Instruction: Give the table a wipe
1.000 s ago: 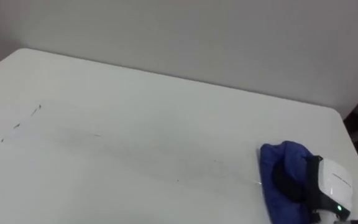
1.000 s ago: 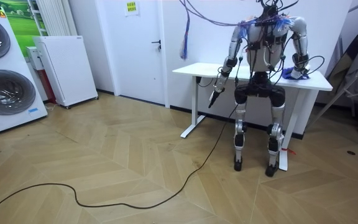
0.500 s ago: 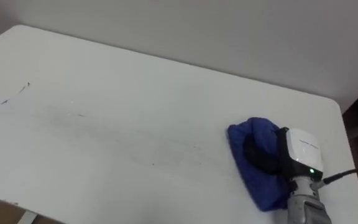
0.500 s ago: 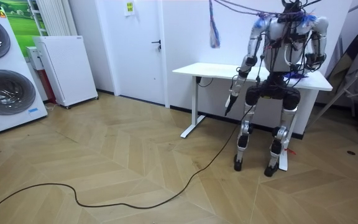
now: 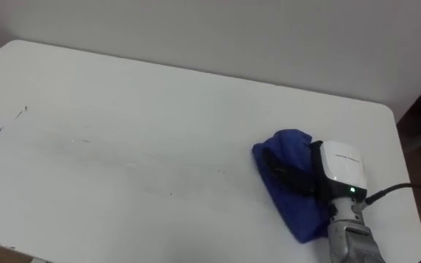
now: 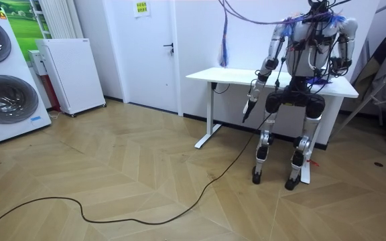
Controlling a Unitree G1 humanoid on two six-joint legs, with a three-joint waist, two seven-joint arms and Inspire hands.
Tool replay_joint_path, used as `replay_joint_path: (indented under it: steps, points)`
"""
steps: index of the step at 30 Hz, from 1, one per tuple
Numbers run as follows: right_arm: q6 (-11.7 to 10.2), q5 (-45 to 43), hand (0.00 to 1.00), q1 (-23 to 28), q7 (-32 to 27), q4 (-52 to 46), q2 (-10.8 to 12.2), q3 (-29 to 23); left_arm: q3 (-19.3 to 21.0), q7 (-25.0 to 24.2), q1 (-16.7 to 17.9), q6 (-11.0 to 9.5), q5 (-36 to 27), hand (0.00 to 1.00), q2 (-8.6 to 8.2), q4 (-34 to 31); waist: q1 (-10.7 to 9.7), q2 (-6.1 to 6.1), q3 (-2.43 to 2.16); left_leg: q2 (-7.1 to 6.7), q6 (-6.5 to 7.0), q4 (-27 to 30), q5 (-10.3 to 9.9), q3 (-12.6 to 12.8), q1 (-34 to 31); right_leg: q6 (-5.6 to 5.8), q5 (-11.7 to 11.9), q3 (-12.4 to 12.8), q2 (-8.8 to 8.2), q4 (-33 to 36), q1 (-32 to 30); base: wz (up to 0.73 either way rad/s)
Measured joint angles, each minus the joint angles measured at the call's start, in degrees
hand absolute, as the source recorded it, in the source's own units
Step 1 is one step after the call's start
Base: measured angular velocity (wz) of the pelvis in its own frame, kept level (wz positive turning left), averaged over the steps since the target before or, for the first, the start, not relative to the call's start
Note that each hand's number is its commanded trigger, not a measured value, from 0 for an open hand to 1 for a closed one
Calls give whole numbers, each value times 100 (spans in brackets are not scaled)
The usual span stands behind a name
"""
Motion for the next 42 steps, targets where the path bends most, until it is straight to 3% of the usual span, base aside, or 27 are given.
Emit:
replay_joint_path:
  steps: [7, 11, 19, 23, 26, 29, 34, 37, 42]
  points:
    - [4, 44, 0, 2, 11, -40, 14, -17, -116, 50, -111, -153, -230, 0, -6, -195, -78, -23, 10, -83, 69, -130, 43, 18, 135, 66, 88, 45, -34, -88, 100, -2]
    - [-81, 178, 0, 39, -12, -71, 9, -18, -102, 56, -111, -279, -432, 0, 4, -50, -81, -25, 38, -101, 85, -229, 82, 51, 282, 92, 133, 73, -25, -181, 233, -1]
    - [-254, 425, 0, 342, -36, -897, -2, -61, -92, 63, -56, -279, -430, 0, 24, 74, -77, -21, 49, -135, 94, -256, 90, 41, 266, 105, 128, 179, -34, -179, 207, 0]
    - [-495, 379, 0, 302, -54, -1398, -45, -175, -9, -93, -60, -296, -442, 0, 29, 62, -218, -38, 32, -167, 138, -301, 132, 37, 220, 111, 142, 193, -51, -172, 135, 0]
    - [-522, 431, 0, 289, -58, -1443, -47, -311, 14, -131, -64, -335, -608, 0, 28, 49, -240, -98, 12, -176, 145, -307, 138, 38, 233, 115, 144, 199, -58, -163, 140, 0]
    - [-584, 533, 0, 288, -86, -1643, -72, -635, 30, -131, -53, -335, -902, 0, 31, 60, -329, -201, -43, -178, 145, -306, 138, 36, 245, 120, 141, 203, -63, -152, 149, 0]
    - [-595, 1088, 0, 287, -280, -2200, -218, -1031, 57, -155, -64, -390, -1294, 0, 43, 264, -407, -237, -1, -179, 144, -318, 136, 51, 291, 121, 141, 222, -58, -167, 178, -3]
    - [-683, 1155, 0, 296, -361, -2222, -246, -1260, 236, -230, -35, -390, -1279, 0, 56, 401, -509, -243, 79, -179, 138, -312, 127, 50, 346, 134, 134, 222, -58, -183, 231, 0]
    - [-706, 1224, 0, 313, -617, -2163, -287, -1945, 627, -273, 65, -318, -1088, 0, 142, 400, -555, -271, 55, -182, 149, -305, 126, 58, 262, 143, 119, 219, -70, -174, 136, 0]
